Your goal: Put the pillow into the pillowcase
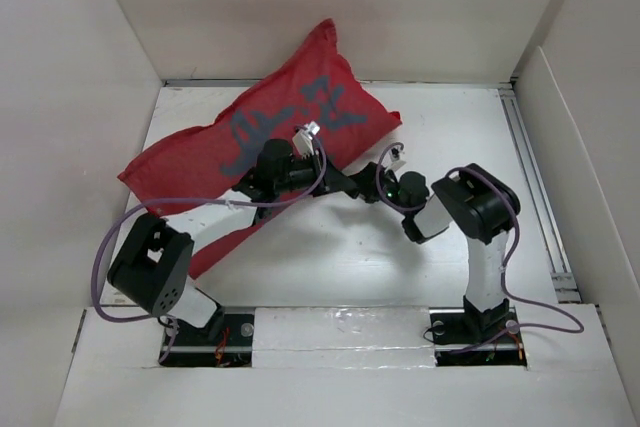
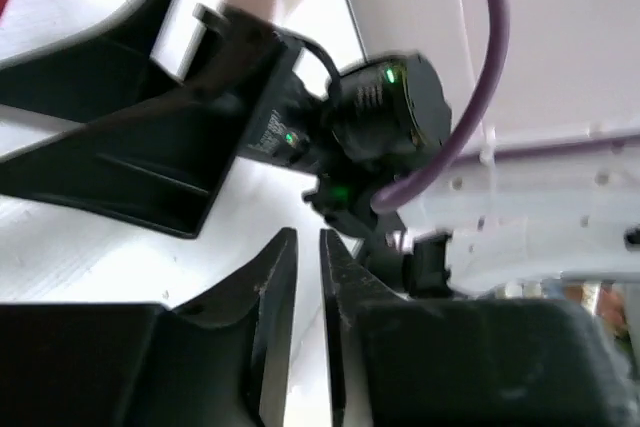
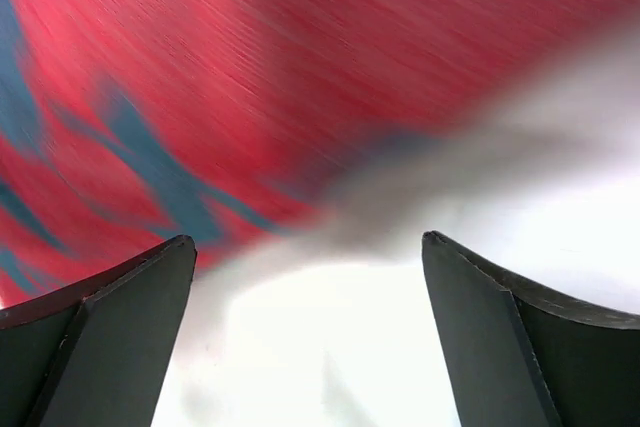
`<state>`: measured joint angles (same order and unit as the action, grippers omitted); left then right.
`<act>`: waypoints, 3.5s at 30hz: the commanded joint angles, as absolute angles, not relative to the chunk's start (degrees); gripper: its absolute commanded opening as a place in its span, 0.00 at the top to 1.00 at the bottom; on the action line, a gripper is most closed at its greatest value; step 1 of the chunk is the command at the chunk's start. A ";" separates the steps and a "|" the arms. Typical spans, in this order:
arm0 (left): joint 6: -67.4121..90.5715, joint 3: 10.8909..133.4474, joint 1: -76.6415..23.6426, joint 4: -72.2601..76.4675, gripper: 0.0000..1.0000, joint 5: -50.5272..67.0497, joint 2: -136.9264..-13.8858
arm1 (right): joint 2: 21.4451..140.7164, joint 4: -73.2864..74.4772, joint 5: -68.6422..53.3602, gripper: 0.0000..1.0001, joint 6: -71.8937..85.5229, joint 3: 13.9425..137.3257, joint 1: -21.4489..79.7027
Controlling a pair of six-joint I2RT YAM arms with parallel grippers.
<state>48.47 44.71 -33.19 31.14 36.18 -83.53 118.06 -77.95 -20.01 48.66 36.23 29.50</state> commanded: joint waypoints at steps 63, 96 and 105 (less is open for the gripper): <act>95.66 91.05 -6.41 86.62 0.41 73.73 -123.77 | 105.29 -54.76 -26.37 0.00 39.20 48.95 33.23; 39.37 67.24 -32.08 25.83 1.00 42.54 -102.12 | 104.00 -33.49 -24.96 0.00 46.31 44.53 18.04; 38.67 72.07 -35.33 22.06 1.00 34.46 -109.51 | 61.40 -16.82 -23.14 0.00 45.47 26.36 0.10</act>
<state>39.40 70.72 -35.70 26.68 39.46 -108.16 76.25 -24.34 -25.98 48.14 24.73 3.95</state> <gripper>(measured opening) 0.024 0.999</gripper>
